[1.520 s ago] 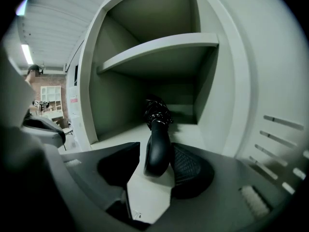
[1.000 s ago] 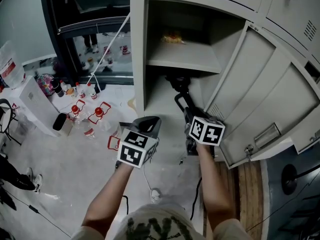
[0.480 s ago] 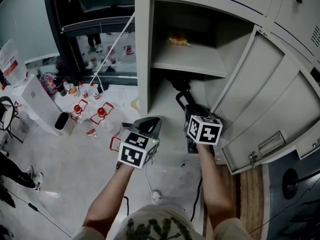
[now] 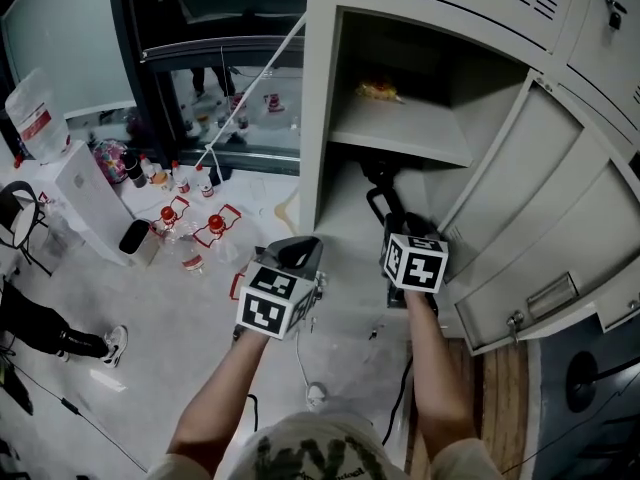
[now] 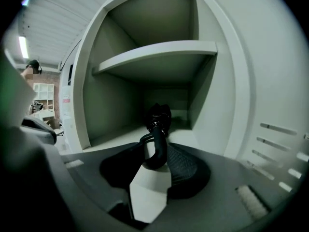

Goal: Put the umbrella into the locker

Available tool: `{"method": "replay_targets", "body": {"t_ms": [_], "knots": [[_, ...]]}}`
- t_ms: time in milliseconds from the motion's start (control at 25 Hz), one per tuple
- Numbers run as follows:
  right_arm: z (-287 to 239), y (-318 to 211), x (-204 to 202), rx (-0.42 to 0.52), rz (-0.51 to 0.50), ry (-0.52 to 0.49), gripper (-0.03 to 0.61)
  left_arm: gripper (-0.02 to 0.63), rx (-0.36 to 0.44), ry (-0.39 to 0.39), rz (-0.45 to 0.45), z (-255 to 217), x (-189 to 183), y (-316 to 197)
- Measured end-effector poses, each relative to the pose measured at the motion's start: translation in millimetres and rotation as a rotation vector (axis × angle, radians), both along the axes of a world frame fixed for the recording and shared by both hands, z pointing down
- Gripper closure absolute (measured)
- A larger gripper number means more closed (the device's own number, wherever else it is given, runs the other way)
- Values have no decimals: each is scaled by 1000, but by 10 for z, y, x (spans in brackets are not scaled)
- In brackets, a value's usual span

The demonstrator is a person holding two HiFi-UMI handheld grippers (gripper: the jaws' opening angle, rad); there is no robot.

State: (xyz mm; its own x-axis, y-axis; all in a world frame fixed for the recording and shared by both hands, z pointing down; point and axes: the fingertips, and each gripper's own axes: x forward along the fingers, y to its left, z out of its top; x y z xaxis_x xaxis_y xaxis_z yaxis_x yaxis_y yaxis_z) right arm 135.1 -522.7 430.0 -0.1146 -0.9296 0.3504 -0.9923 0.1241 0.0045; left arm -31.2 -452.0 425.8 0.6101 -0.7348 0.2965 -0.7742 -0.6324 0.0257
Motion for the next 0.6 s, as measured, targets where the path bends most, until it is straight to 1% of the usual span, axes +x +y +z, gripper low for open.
{"method": "replay_targets", "body": {"t_ms": [240, 440, 600], "knots": [[-156, 356, -151, 18, -28, -35, 423, 609, 6, 12, -15, -59, -154, 242], [-367, 787, -331, 52, -60, -42, 426, 609, 28, 14, -16, -191, -278, 510], [-496, 1145, -448, 67, -77, -48, 442, 609, 36, 16, -15, -291, -351, 722]]}}
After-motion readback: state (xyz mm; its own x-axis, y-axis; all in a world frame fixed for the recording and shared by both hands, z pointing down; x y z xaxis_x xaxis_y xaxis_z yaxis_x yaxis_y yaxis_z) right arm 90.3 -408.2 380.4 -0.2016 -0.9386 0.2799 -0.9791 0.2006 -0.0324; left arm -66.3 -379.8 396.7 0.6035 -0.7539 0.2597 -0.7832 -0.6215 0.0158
